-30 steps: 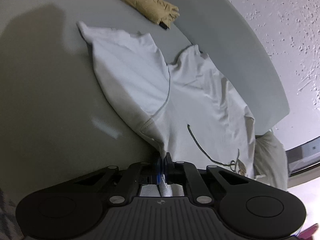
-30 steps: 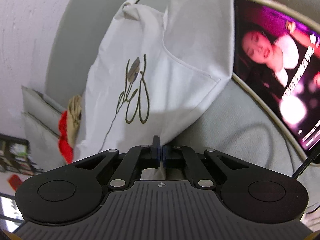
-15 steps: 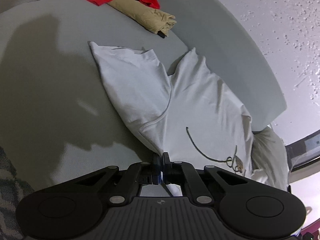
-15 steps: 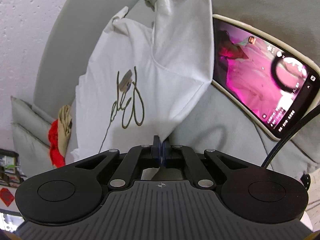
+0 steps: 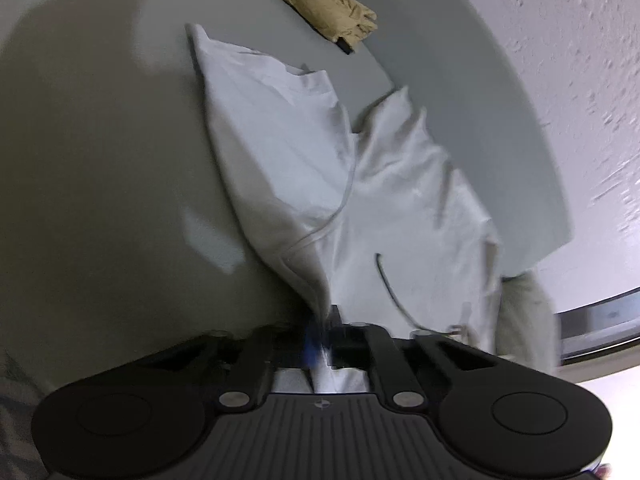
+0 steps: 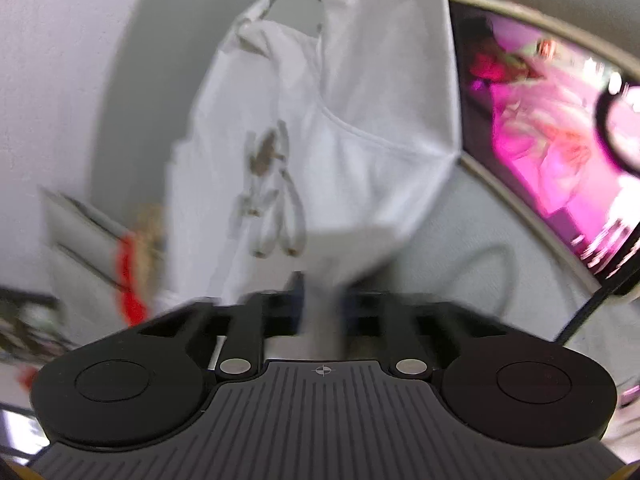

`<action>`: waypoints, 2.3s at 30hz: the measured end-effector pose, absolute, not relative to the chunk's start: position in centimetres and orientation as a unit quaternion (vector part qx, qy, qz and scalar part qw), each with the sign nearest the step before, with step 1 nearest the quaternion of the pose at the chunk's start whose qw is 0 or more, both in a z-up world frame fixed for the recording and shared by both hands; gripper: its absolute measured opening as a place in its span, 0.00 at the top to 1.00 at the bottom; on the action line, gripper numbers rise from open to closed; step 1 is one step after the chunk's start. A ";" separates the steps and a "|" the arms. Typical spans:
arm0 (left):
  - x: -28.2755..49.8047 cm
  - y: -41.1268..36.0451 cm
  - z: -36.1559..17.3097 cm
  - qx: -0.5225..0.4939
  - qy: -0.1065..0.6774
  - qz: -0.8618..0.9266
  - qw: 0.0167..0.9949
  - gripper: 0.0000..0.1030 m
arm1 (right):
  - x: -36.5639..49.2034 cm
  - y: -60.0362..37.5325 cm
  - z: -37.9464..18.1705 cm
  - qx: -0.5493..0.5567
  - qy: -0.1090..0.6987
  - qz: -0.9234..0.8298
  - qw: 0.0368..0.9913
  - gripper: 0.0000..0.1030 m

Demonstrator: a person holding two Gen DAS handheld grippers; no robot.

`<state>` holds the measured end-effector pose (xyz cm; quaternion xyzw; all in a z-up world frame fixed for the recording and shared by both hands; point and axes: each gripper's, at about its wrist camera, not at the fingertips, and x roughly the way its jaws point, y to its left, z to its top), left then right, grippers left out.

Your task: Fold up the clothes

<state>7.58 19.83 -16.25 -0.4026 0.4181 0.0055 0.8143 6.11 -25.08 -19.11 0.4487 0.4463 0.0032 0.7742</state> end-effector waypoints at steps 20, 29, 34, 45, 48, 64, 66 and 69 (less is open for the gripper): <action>4.5 19.7 -13.2 -0.307 0.445 0.010 0.841 0.95 | 3.7 -24.5 -15.3 0.329 0.488 -0.035 0.807 0.88; 3.3 20.4 -5.6 -0.280 0.436 -0.046 0.854 0.61 | 0.5 -26.5 -6.4 0.305 0.435 -0.039 0.846 0.55; 5.3 19.9 1.7 -0.251 0.370 -0.086 0.890 0.39 | 0.6 -27.4 2.0 0.274 0.362 -0.008 0.891 0.49; 9.5 19.0 -2.4 -0.225 0.395 -0.005 0.891 0.24 | 7.6 -27.7 4.2 0.276 0.353 0.017 0.894 0.34; 7.2 21.7 -6.2 -0.290 0.434 0.023 0.853 0.30 | 6.6 -29.2 -0.2 0.355 0.381 0.006 0.854 0.39; 1.0 21.8 -9.6 -0.299 0.442 0.034 0.845 0.26 | -1.2 -32.0 -10.1 0.425 0.445 -0.020 0.788 0.41; 0.3 22.6 -10.1 -0.311 0.430 0.049 0.846 0.26 | -1.0 -31.8 -10.9 0.415 0.451 -0.021 0.790 0.41; 0.7 24.5 -11.6 -0.351 0.411 0.072 0.838 0.28 | -0.4 -31.4 -12.4 0.415 0.443 -0.015 0.795 0.41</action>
